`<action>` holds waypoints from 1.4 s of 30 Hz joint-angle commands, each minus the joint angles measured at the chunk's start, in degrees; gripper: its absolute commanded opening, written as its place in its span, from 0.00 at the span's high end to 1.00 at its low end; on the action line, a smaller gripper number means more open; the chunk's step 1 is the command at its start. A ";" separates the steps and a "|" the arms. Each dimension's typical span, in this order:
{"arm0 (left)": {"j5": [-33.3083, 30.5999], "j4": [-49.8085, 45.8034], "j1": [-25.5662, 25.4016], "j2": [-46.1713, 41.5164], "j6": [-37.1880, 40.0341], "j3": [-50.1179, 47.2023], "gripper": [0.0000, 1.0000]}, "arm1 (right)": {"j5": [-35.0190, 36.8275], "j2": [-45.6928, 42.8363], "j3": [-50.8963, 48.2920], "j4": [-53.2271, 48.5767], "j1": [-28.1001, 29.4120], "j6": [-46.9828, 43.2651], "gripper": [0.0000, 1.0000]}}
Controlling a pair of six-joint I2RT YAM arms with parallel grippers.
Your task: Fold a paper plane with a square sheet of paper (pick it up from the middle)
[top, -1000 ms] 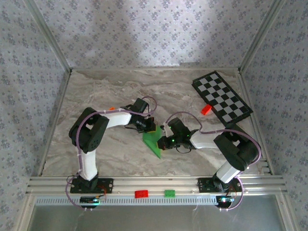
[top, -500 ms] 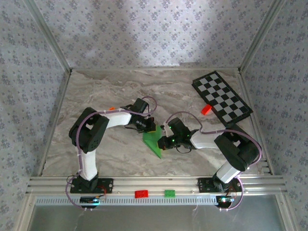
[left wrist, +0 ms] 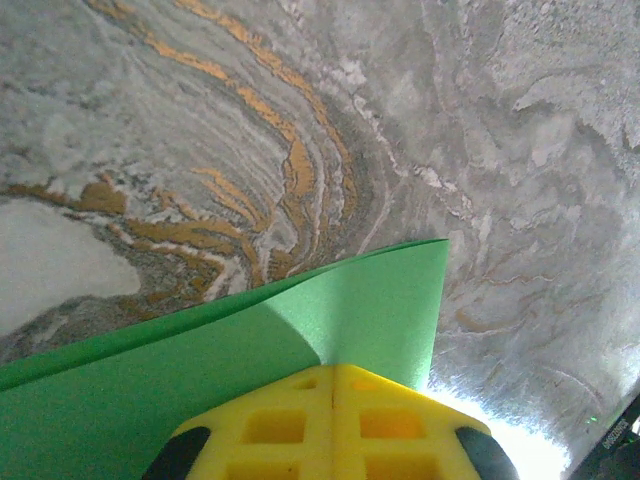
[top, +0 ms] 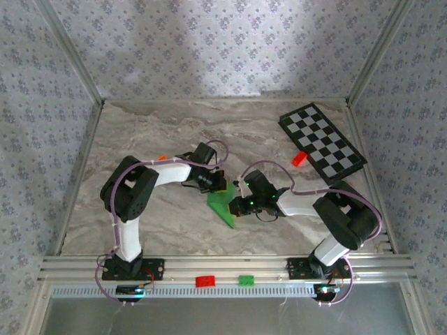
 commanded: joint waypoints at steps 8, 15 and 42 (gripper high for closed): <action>-1.51 -3.10 -0.83 0.54 0.18 -1.19 0.96 | 0.30 -0.02 -0.23 -1.84 0.50 -0.80 0.99; -1.60 -3.25 -0.81 0.64 0.27 -1.03 0.96 | -0.04 0.15 -0.42 -1.86 0.83 -0.81 0.99; -1.53 -3.02 -0.81 0.64 0.09 -1.35 0.96 | 0.19 1.98 0.18 -1.83 1.27 -0.52 0.99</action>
